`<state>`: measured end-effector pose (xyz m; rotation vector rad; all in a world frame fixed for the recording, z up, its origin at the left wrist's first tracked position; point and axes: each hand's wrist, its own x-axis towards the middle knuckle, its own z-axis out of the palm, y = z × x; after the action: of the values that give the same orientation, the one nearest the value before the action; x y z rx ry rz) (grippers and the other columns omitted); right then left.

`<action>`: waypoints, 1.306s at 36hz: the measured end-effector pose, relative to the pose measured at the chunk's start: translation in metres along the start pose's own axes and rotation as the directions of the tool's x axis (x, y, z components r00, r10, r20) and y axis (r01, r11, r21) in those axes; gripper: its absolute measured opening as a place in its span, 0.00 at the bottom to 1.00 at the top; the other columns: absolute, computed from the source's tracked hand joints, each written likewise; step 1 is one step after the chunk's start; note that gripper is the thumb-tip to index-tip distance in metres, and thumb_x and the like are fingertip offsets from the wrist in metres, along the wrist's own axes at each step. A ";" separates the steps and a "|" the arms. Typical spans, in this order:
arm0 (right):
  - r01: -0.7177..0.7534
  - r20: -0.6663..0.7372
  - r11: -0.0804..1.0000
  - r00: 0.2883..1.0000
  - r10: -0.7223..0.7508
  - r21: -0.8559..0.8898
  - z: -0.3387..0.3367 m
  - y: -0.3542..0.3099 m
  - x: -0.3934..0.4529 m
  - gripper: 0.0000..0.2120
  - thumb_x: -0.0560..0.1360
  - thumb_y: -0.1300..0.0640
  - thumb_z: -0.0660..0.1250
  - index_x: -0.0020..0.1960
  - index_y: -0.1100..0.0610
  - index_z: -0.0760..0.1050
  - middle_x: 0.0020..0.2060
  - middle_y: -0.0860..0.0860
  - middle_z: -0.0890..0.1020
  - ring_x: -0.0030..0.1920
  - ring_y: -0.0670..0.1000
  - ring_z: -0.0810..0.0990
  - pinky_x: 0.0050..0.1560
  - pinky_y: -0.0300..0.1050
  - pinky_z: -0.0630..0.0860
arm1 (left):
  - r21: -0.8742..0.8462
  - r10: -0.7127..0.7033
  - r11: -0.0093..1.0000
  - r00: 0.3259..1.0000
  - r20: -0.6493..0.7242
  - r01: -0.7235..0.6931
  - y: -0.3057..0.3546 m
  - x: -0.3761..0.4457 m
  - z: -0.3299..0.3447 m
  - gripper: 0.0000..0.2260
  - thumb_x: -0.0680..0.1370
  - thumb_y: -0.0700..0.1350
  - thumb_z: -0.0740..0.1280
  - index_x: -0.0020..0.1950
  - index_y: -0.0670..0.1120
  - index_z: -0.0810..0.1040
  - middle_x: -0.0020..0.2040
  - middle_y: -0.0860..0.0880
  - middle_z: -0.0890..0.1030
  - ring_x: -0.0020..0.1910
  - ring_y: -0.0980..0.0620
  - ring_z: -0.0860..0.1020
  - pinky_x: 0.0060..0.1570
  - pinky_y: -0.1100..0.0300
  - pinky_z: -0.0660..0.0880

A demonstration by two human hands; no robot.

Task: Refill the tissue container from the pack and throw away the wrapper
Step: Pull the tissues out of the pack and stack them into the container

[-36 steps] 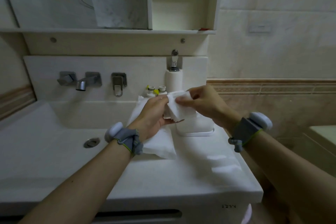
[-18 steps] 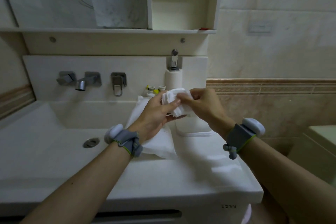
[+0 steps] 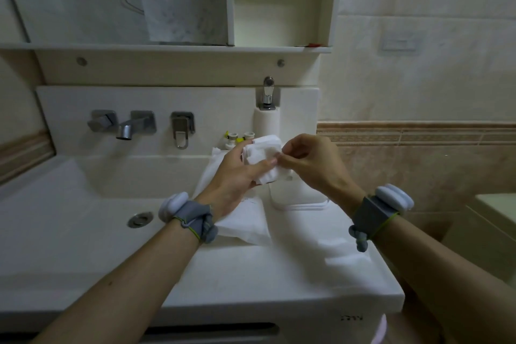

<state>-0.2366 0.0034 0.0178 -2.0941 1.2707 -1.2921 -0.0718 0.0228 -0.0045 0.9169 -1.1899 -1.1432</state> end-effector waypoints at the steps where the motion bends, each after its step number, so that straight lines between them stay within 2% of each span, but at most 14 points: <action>1: -0.015 0.030 0.999 0.999 0.014 0.032 -0.001 0.000 0.000 0.09 0.71 0.50 0.74 0.47 0.54 0.82 0.39 0.48 0.85 0.40 0.44 0.84 0.43 0.40 0.82 | 0.011 0.008 1.000 1.000 -0.004 -0.008 -0.001 0.000 -0.002 0.23 0.74 0.35 0.72 0.67 0.44 0.73 0.58 0.42 0.81 0.57 0.44 0.81 0.57 0.44 0.78; 6: -0.158 -0.025 0.956 0.985 0.169 0.247 -0.014 -0.001 0.006 0.12 0.76 0.44 0.67 0.51 0.51 0.81 0.41 0.46 0.85 0.40 0.43 0.83 0.39 0.36 0.75 | 0.019 0.039 0.999 0.998 0.048 -0.040 -0.001 0.001 -0.006 0.27 0.71 0.34 0.74 0.68 0.48 0.73 0.57 0.45 0.81 0.56 0.47 0.80 0.53 0.49 0.78; 8: -0.228 0.089 0.940 0.973 0.212 0.254 -0.018 -0.001 0.008 0.13 0.77 0.44 0.66 0.55 0.50 0.79 0.47 0.48 0.85 0.47 0.47 0.84 0.44 0.41 0.78 | 0.014 0.049 0.999 0.995 0.085 -0.050 0.001 0.001 -0.006 0.27 0.71 0.32 0.73 0.68 0.49 0.73 0.58 0.45 0.80 0.56 0.48 0.80 0.54 0.49 0.78; 11: -0.307 0.310 0.885 0.930 0.200 0.350 -0.021 -0.004 0.005 0.15 0.78 0.46 0.65 0.59 0.53 0.80 0.52 0.51 0.85 0.54 0.54 0.83 0.58 0.53 0.78 | 0.009 0.065 0.998 0.988 0.141 -0.067 0.003 -0.001 -0.004 0.28 0.73 0.29 0.69 0.69 0.48 0.71 0.60 0.43 0.80 0.56 0.48 0.79 0.55 0.50 0.78; 14: -0.355 0.388 0.832 0.902 0.187 0.426 -0.023 -0.008 0.001 0.14 0.77 0.48 0.66 0.57 0.55 0.81 0.52 0.53 0.85 0.56 0.58 0.82 0.60 0.58 0.76 | 0.044 0.056 0.997 0.981 0.184 -0.065 0.003 -0.001 -0.005 0.31 0.72 0.30 0.69 0.71 0.50 0.69 0.62 0.43 0.78 0.57 0.47 0.79 0.54 0.52 0.78; 17: -0.377 0.391 0.823 0.896 0.209 0.425 -0.024 -0.008 0.002 0.16 0.76 0.47 0.68 0.56 0.57 0.82 0.50 0.55 0.85 0.55 0.59 0.83 0.58 0.59 0.77 | 0.141 0.063 0.986 0.986 0.157 -0.086 0.002 -0.003 -0.005 0.33 0.69 0.37 0.73 0.72 0.51 0.67 0.63 0.43 0.77 0.57 0.45 0.79 0.56 0.47 0.76; 22: -0.427 0.394 0.797 0.881 0.261 0.426 -0.023 -0.007 0.005 0.13 0.76 0.52 0.70 0.53 0.61 0.83 0.51 0.61 0.83 0.45 0.56 0.82 0.55 0.55 0.78 | 0.280 0.147 0.943 0.981 0.125 -0.177 0.001 -0.004 -0.004 0.28 0.73 0.34 0.72 0.70 0.47 0.65 0.55 0.47 0.78 0.48 0.51 0.80 0.46 0.56 0.78; 25: -0.470 0.382 0.759 0.870 0.312 0.450 -0.021 -0.007 0.006 0.12 0.77 0.56 0.68 0.53 0.64 0.82 0.48 0.61 0.82 0.43 0.55 0.81 0.49 0.50 0.79 | 0.351 0.212 0.909 0.975 0.073 -0.223 0.000 -0.003 -0.005 0.28 0.70 0.42 0.75 0.65 0.48 0.67 0.60 0.47 0.75 0.52 0.45 0.81 0.49 0.49 0.80; 28: -0.504 0.385 0.713 0.857 0.343 0.488 -0.021 -0.006 0.006 0.13 0.78 0.55 0.67 0.54 0.64 0.80 0.48 0.60 0.81 0.44 0.57 0.80 0.50 0.51 0.80 | 0.368 0.227 0.901 0.972 0.054 -0.230 0.002 -0.003 -0.006 0.25 0.67 0.45 0.76 0.60 0.49 0.71 0.59 0.48 0.76 0.53 0.43 0.81 0.50 0.45 0.81; 33: -0.458 0.476 0.751 0.852 0.218 0.475 -0.022 -0.009 0.002 0.20 0.74 0.47 0.69 0.58 0.61 0.81 0.52 0.59 0.83 0.48 0.55 0.82 0.56 0.52 0.79 | 0.407 0.258 0.875 0.964 0.068 -0.263 0.001 0.000 -0.012 0.16 0.68 0.40 0.76 0.50 0.50 0.74 0.51 0.52 0.79 0.46 0.49 0.80 0.48 0.44 0.79; 36: -0.463 0.471 0.749 0.852 0.228 0.474 -0.019 -0.010 0.003 0.15 0.75 0.53 0.70 0.57 0.61 0.80 0.54 0.60 0.83 0.49 0.55 0.83 0.57 0.51 0.79 | 0.412 0.279 0.864 0.956 0.090 -0.291 0.000 -0.001 -0.011 0.15 0.68 0.39 0.77 0.45 0.51 0.73 0.50 0.51 0.80 0.44 0.50 0.77 0.49 0.42 0.78; 40: -0.500 0.462 0.707 0.845 0.270 0.501 -0.016 -0.010 0.005 0.14 0.76 0.57 0.69 0.58 0.64 0.79 0.53 0.62 0.83 0.48 0.57 0.82 0.55 0.52 0.80 | 0.418 0.297 0.853 0.949 0.107 -0.314 0.001 -0.003 -0.011 0.14 0.66 0.44 0.77 0.42 0.52 0.74 0.56 0.47 0.81 0.45 0.42 0.79 0.52 0.40 0.77; 43: -0.497 0.454 0.698 0.849 0.270 0.515 -0.016 -0.009 0.006 0.15 0.77 0.57 0.68 0.60 0.65 0.78 0.52 0.62 0.83 0.47 0.57 0.82 0.49 0.48 0.82 | 0.397 0.295 0.862 0.949 0.115 -0.316 0.002 -0.002 -0.012 0.14 0.67 0.40 0.78 0.43 0.49 0.74 0.60 0.48 0.80 0.51 0.45 0.81 0.54 0.44 0.78; 47: -0.457 0.438 0.755 0.864 0.250 0.470 -0.018 -0.012 0.003 0.11 0.78 0.61 0.66 0.58 0.65 0.77 0.55 0.67 0.80 0.49 0.60 0.81 0.50 0.50 0.81 | 0.368 0.283 0.877 0.951 0.124 -0.309 0.003 -0.003 -0.011 0.14 0.69 0.35 0.77 0.43 0.48 0.74 0.60 0.46 0.79 0.50 0.55 0.80 0.50 0.58 0.78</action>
<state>-0.2452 0.0095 0.0369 -1.4737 0.9225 -0.9129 -0.0605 0.0259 -0.0038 0.9497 -1.5861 -0.7066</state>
